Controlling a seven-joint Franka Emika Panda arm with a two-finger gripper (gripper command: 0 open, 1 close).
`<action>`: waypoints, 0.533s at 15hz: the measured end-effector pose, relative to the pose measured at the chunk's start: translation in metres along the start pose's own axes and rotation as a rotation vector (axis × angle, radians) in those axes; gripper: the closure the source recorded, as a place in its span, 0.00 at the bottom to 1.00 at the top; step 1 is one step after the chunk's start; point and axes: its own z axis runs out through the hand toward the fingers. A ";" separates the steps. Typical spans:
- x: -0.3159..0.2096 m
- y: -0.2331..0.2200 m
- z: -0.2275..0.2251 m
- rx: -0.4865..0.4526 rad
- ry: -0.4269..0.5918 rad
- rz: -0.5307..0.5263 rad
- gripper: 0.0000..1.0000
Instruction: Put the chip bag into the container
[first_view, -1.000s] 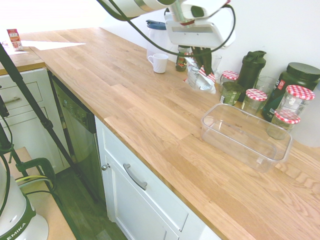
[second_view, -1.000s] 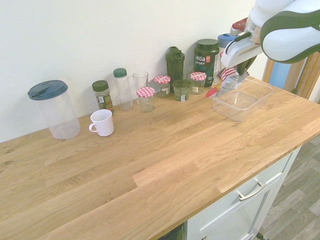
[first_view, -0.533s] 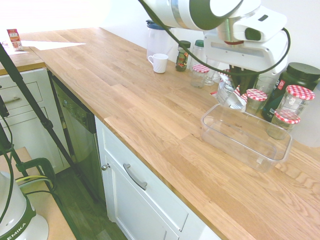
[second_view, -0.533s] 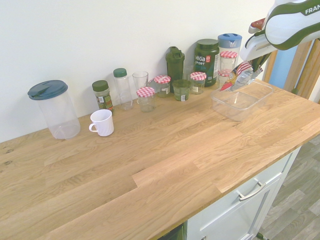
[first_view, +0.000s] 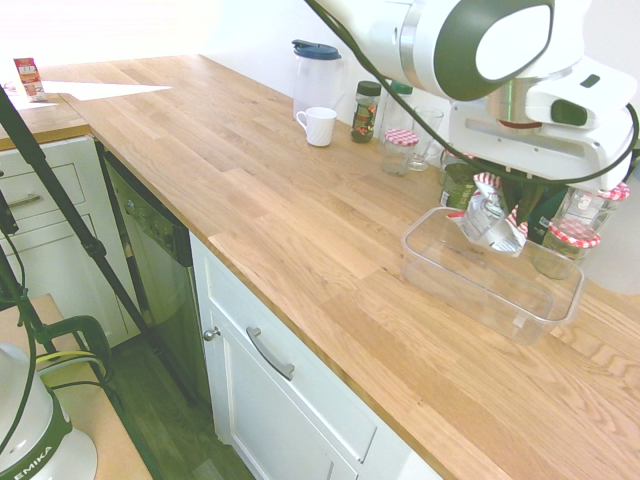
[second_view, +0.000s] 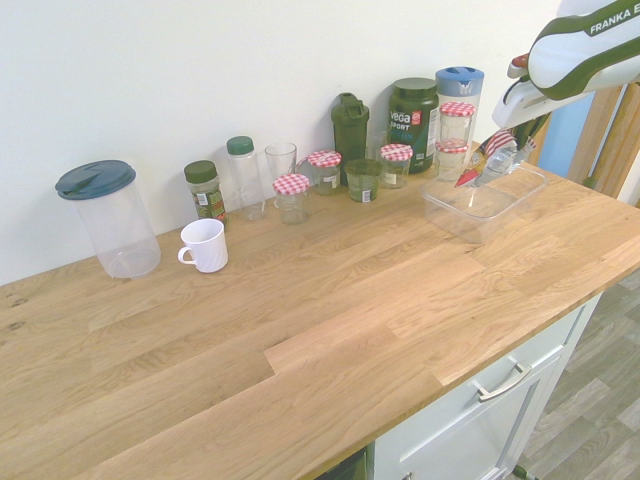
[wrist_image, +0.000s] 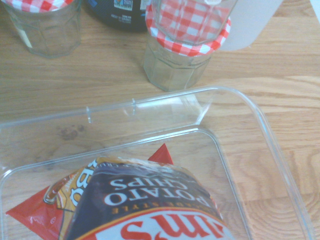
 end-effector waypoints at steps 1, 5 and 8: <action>0.002 0.000 0.007 -0.007 -0.005 -0.002 1.00; 0.005 -0.005 0.028 -0.037 -0.036 -0.019 1.00; 0.008 -0.009 0.040 -0.058 -0.065 -0.026 0.00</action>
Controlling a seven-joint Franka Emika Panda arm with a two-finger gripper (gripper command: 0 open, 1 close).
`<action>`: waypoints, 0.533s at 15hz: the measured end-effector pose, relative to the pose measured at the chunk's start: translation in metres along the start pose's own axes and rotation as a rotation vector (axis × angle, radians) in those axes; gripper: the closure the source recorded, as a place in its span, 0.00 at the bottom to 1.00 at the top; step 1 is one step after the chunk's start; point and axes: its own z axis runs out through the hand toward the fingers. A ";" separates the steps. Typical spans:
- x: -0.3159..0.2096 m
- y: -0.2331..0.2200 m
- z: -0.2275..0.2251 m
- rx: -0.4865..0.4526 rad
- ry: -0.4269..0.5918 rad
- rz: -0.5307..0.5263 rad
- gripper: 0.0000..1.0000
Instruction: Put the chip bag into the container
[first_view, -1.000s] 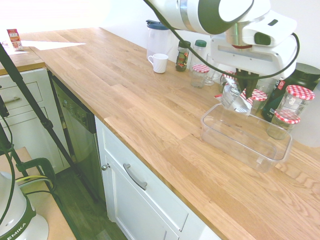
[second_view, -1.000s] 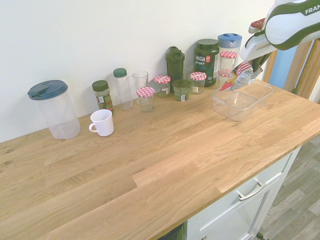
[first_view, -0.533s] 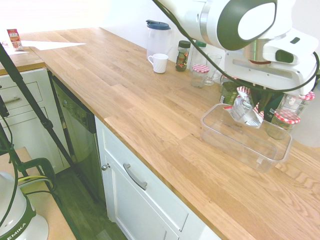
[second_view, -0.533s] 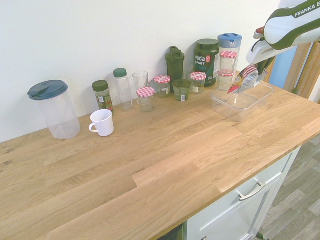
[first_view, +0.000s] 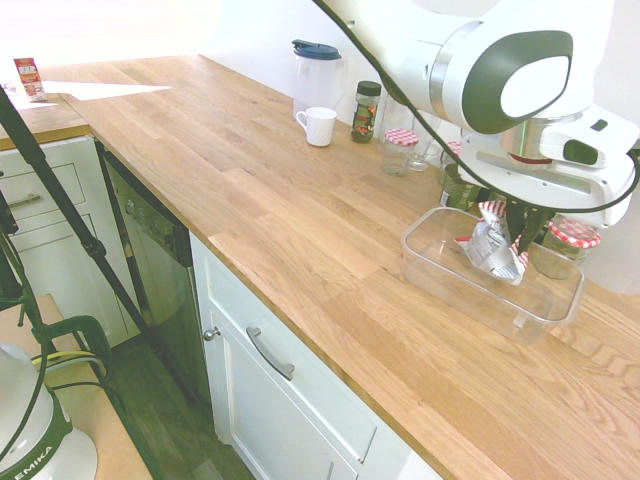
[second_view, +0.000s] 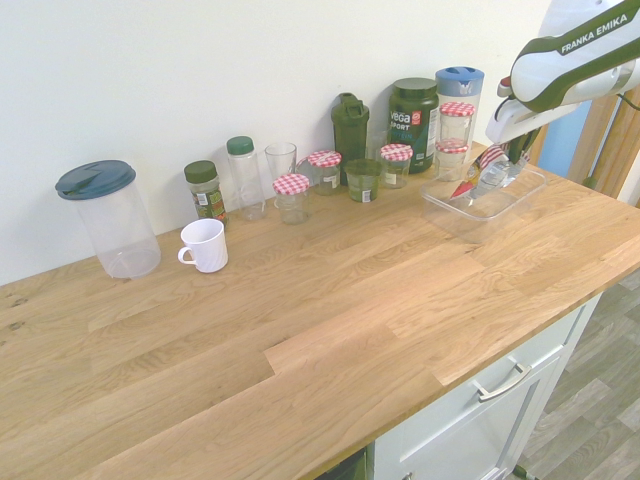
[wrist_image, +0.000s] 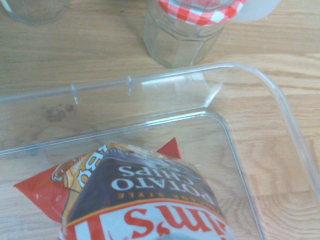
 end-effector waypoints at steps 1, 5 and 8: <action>0.000 0.000 0.001 -0.002 -0.003 -0.001 0.00; 0.000 0.000 0.001 -0.003 -0.004 -0.001 0.00; 0.000 -0.001 0.001 -0.002 -0.004 -0.002 0.00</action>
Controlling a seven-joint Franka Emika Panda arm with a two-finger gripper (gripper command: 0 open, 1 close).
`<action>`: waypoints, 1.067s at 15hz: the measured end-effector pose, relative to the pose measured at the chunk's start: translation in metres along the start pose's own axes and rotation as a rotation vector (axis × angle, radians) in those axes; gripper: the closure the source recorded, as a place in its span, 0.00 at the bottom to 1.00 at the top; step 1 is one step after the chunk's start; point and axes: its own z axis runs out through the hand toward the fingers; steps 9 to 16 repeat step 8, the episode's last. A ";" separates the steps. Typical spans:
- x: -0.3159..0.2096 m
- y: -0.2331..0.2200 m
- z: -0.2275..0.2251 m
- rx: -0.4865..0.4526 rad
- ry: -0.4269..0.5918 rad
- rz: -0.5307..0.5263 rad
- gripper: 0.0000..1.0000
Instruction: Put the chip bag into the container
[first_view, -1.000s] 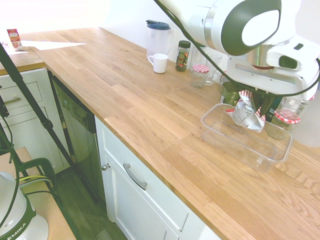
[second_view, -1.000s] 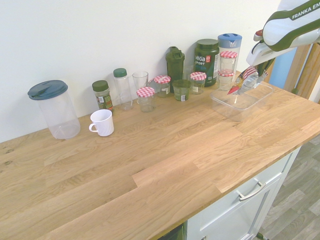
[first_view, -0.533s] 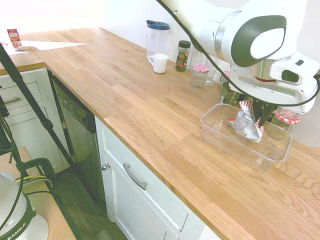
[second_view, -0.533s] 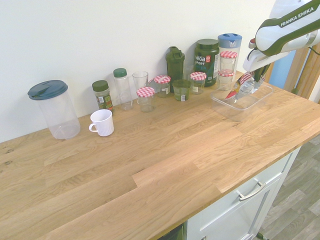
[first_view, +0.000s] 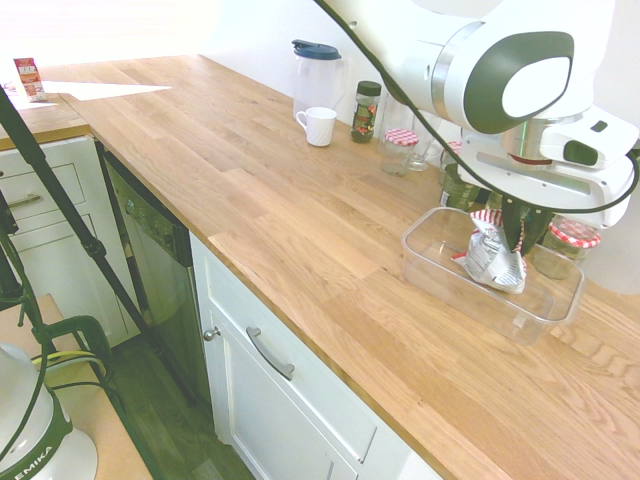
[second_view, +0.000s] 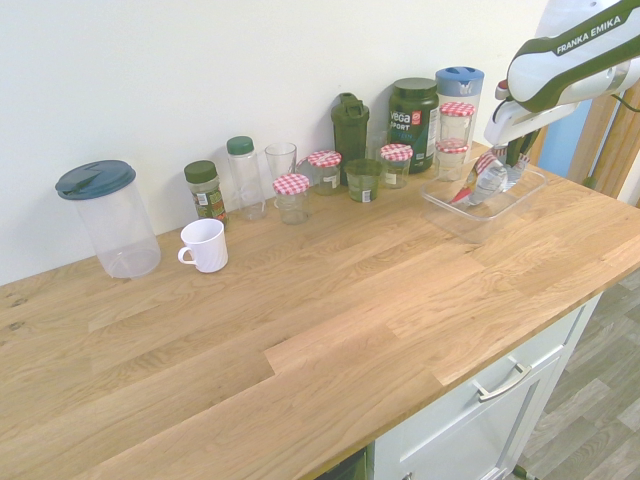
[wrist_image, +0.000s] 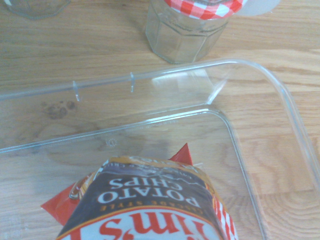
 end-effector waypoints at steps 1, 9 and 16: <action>0.001 0.001 -0.001 0.001 0.002 0.001 0.00; 0.009 0.050 -0.075 0.087 0.077 0.022 0.00; 0.009 0.050 -0.075 0.087 0.077 0.022 0.00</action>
